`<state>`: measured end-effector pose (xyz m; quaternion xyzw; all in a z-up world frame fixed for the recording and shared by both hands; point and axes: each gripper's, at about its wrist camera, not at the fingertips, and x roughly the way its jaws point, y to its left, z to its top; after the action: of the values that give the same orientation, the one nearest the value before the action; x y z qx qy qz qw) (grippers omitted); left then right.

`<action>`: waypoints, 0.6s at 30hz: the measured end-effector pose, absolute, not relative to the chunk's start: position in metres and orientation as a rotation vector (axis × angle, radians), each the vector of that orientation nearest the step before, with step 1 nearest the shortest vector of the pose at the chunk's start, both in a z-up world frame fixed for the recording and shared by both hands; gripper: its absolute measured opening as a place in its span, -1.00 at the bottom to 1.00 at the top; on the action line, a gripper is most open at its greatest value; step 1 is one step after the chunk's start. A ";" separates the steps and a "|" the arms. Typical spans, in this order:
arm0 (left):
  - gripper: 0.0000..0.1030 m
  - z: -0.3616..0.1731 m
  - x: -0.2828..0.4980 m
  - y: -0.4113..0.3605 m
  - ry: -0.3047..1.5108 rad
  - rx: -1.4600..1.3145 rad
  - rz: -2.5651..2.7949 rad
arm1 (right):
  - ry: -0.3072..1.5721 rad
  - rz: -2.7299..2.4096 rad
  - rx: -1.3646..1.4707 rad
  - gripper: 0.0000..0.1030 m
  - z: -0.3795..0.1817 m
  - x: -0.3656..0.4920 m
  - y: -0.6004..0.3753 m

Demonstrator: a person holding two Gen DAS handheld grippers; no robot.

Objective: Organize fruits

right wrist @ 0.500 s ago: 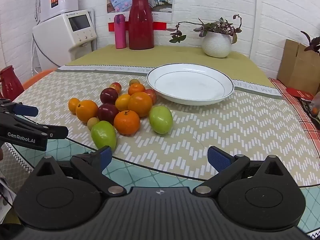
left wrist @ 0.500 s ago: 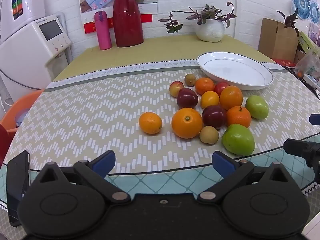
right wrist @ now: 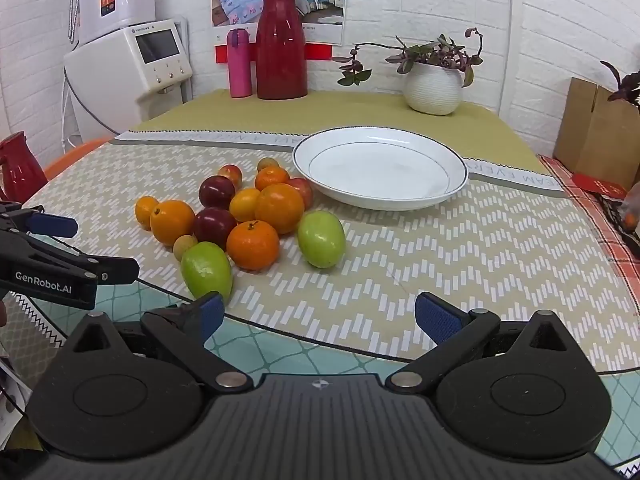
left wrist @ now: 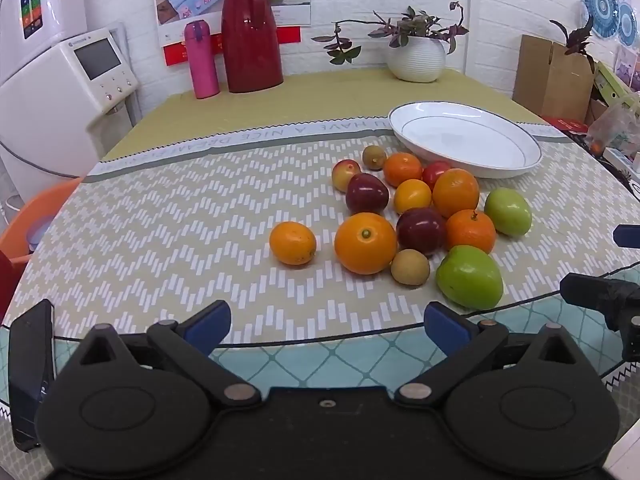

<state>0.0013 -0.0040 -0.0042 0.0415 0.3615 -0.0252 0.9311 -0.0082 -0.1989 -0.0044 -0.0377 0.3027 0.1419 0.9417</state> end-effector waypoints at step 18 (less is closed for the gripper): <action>1.00 -0.003 -0.001 -0.002 0.743 0.088 -0.059 | 0.618 0.287 -0.065 1.00 -0.005 -0.007 -0.202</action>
<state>-0.0008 -0.0023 -0.0030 0.0429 0.3630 -0.0288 0.9303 -0.0072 -0.2020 -0.0048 -0.0320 0.3032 0.1406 0.9419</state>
